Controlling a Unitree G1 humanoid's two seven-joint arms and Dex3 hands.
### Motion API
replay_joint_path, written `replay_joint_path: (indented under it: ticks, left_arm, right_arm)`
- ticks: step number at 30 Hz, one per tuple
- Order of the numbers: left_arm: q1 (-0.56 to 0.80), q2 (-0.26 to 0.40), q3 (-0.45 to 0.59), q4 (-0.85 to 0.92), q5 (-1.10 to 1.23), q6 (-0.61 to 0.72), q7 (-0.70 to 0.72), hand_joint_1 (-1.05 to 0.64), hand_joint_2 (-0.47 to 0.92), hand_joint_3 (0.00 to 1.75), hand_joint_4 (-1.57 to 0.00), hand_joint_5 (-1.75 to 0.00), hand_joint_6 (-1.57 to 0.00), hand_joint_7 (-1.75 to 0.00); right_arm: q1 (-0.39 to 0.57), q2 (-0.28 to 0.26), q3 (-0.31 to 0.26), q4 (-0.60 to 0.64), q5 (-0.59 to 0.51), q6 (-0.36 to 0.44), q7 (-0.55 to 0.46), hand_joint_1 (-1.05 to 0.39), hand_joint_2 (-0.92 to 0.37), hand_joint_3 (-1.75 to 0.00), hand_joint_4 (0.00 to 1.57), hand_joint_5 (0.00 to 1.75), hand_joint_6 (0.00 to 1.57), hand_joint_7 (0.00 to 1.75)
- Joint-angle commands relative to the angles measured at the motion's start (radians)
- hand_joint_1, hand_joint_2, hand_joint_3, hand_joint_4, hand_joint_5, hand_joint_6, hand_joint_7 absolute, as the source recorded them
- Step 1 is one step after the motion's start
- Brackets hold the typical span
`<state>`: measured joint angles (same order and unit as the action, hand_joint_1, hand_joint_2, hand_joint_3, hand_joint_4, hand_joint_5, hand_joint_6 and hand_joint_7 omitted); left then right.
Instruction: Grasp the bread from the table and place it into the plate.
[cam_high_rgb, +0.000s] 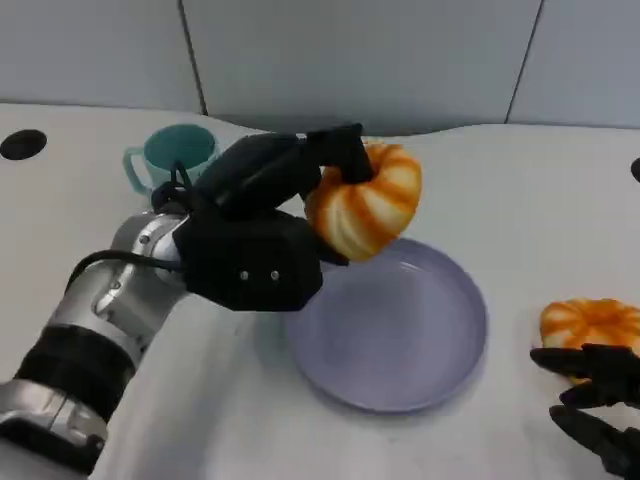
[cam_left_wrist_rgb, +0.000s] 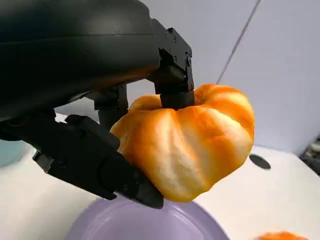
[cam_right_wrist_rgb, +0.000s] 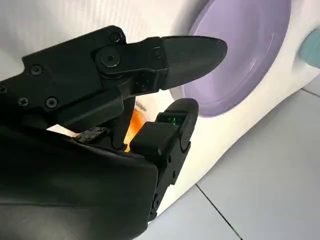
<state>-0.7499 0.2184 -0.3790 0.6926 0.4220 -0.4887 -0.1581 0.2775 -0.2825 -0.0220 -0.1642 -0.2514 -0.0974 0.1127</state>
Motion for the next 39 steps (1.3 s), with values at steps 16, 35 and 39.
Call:
replay_joint_path:
  ticks: [16,35,39]
  left_arm:
    - [-0.054,-0.050,-0.124,0.294,0.140,-0.118,0.011,-0.08,0.89,0.03,-0.76,-1.75,-0.53,-1.75]
    - [-0.220,0.016,-0.197,0.234,0.176,-0.141,-0.350,-0.73,0.82,0.00,0.00,-0.49,-0.38,-0.02]
    - [-0.221,0.027,-0.196,0.156,0.163,-0.083,-0.459,-0.77,0.81,0.00,0.00,-0.34,-0.34,0.00]
  right_arm:
    - [0.020,-0.004,0.005,-0.039,-0.007,0.016,-0.007,-0.22,-0.92,-0.33,0.65,0.74,0.83,0.00]
    - [0.016,0.005,0.008,-0.039,-0.005,0.031,-0.005,-0.23,-0.92,-0.33,0.64,0.75,0.83,0.00]
    - [0.014,0.003,0.008,-0.033,-0.004,0.017,-0.005,-0.23,-0.92,-0.33,0.64,0.75,0.83,0.00]
